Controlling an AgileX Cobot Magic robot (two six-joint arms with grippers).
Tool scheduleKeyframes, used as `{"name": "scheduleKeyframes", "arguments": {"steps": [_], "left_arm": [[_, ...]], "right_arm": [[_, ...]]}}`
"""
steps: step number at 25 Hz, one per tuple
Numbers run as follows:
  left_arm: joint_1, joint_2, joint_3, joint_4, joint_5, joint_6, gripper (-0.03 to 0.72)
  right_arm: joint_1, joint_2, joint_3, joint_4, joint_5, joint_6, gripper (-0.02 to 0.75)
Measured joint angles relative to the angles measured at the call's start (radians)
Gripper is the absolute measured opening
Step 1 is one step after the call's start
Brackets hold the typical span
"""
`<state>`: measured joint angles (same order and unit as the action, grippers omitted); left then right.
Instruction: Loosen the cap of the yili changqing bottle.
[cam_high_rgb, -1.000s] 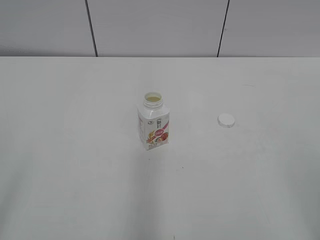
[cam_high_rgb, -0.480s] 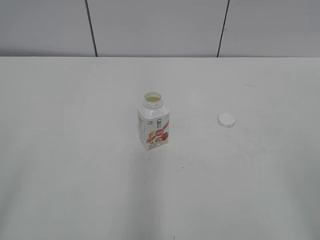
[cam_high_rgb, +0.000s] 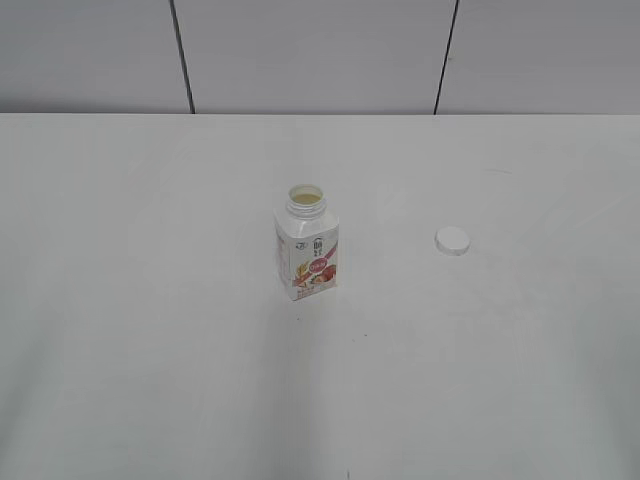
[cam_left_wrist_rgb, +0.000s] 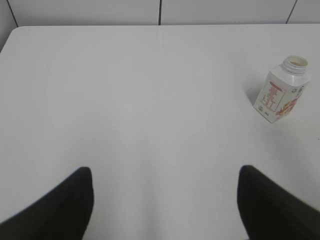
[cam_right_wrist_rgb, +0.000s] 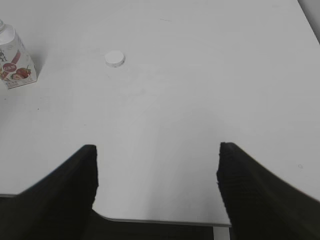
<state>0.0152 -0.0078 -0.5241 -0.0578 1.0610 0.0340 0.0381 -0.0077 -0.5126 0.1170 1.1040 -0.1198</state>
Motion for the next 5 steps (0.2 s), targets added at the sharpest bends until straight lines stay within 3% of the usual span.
{"name": "scheduleKeyframes", "arguments": {"steps": [5], "left_arm": [[0.000,0.000,0.000,0.000,0.000,0.000,0.545]], "right_arm": [[0.001,0.000,0.000,0.000,0.000,0.001,0.586]]}}
